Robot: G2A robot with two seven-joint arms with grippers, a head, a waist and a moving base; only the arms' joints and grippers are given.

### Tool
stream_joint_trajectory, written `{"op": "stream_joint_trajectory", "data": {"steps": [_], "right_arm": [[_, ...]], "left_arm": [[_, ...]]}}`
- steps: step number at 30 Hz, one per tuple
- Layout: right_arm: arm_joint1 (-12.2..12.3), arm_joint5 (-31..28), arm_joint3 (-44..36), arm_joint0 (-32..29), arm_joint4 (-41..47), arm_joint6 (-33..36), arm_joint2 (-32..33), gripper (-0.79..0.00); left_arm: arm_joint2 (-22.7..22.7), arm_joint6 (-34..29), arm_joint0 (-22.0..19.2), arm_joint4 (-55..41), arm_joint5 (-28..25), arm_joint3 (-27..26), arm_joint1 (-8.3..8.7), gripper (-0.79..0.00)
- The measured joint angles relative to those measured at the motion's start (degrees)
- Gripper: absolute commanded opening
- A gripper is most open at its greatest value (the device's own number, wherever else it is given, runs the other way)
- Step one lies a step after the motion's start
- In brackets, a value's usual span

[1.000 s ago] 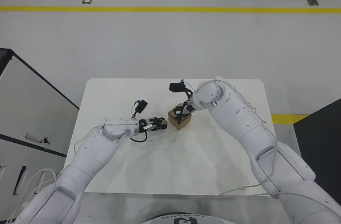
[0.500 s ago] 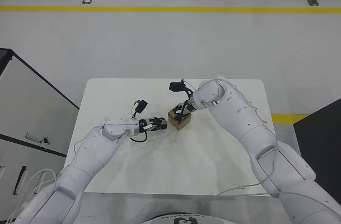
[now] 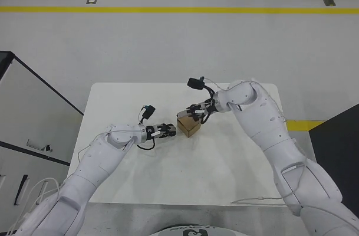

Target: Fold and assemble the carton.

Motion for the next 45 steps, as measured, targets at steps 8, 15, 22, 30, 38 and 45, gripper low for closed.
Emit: {"op": "stream_joint_trajectory", "data": {"steps": [8,15,22,30,38,45], "right_arm": [[5.9,-5.0,-11.3,-13.2,13.6,11.0,19.3,0.000],[9.5,-6.1,-16.1,-23.1,22.4,12.3,30.3,0.000],[11.8,-7.7,-15.4,-26.9,29.6,12.3,32.7,0.000],[11.9,-7.6,-15.3,-26.8,28.8,12.3,32.4,0.000],[11.9,-7.6,-15.3,-26.8,28.8,12.3,32.4,0.000],[11.9,-7.6,-15.3,-26.8,28.8,12.3,32.4,0.000]], "left_arm": [[0.0,0.0,0.0,0.0,0.0,0.0,0.00,-0.785],[0.0,0.0,0.0,0.0,0.0,0.0,0.00,-0.785],[0.0,0.0,0.0,0.0,0.0,0.0,0.00,-0.400],[-0.2,1.2,0.8,1.4,-2.0,-1.3,0.18,0.000],[-2.4,10.5,5.9,16.8,-16.3,-6.5,2.06,0.000],[-2.4,10.0,5.8,15.7,-16.1,-6.4,2.03,0.000]]}}
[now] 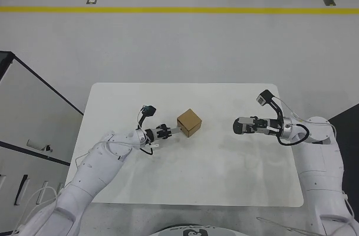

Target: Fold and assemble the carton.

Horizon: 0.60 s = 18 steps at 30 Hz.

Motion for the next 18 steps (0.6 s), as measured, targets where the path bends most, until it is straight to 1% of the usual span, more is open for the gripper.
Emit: {"op": "stream_joint_trajectory", "data": {"steps": [2,3,6,7,8,9,10,12,13,18], "right_arm": [[0.0,0.0,0.0,0.0,0.0,0.0,0.0,0.000],[0.0,0.0,0.0,0.0,0.0,0.0,0.0,0.000],[0.0,0.0,0.0,0.0,0.0,0.0,0.0,0.000],[0.0,0.0,0.0,0.0,0.0,0.0,0.0,0.000],[0.0,0.0,0.0,0.0,0.0,0.0,0.0,0.000],[0.0,0.0,0.0,0.0,0.0,0.0,0.0,0.000],[0.0,0.0,0.0,0.0,0.0,0.0,0.0,0.000],[0.0,0.0,0.0,0.0,0.0,0.0,0.0,0.000],[0.0,0.0,0.0,0.0,0.0,0.0,0.0,0.000],[0.0,0.0,0.0,0.0,0.0,0.0,0.0,0.000]], "left_arm": [[-0.1,0.7,0.1,0.7,-0.5,-0.4,0.05,0.000],[0.0,2.2,0.4,2.2,-1.4,-1.0,0.12,0.000],[0.5,10.6,2.1,11.7,-7.6,-2.6,0.29,0.000],[0.6,14.3,2.6,15.3,-10.4,-2.3,0.29,0.000],[0.7,17.0,2.6,18.3,-11.7,-1.8,0.27,0.000],[1.2,19.5,2.6,21.8,-12.1,-1.7,0.19,0.000],[1.8,23.1,2.9,26.4,-11.1,-1.9,-0.02,0.000],[2.2,27.3,3.3,30.2,-9.9,-2.1,-0.17,0.000],[2.2,28.1,3.3,30.3,-9.8,-2.1,-0.19,0.000],[2.1,26.6,3.3,28.5,-9.9,-2.1,-0.17,0.000]]}}
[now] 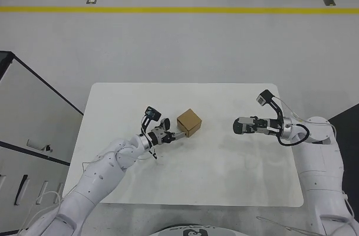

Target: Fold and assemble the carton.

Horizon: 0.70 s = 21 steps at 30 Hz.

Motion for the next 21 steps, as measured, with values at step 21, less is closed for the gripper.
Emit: {"op": "stream_joint_trajectory", "data": {"steps": [21], "right_arm": [[0.0,0.0,0.0,0.0,0.0,0.0,0.0,0.000]], "left_arm": [[3.7,20.7,0.9,26.1,5.5,-0.1,-1.26,0.000]]}}
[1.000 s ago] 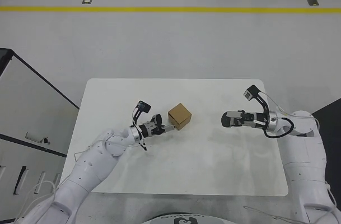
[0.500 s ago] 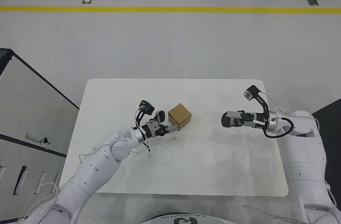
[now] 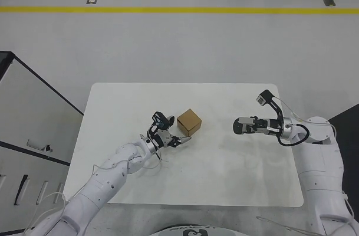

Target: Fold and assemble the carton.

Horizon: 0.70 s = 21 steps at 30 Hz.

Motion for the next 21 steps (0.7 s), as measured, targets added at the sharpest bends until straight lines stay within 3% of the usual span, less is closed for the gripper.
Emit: {"op": "stream_joint_trajectory", "data": {"steps": [6,21], "right_arm": [[0.0,0.0,0.0,0.0,0.0,0.0,0.0,0.000],[0.0,0.0,0.0,0.0,0.0,0.0,0.0,0.000]], "left_arm": [[0.6,-0.7,-1.0,-0.2,1.4,0.8,-0.84,0.000],[4.1,3.6,-5.4,3.6,3.4,8.7,-3.81,0.000]]}}
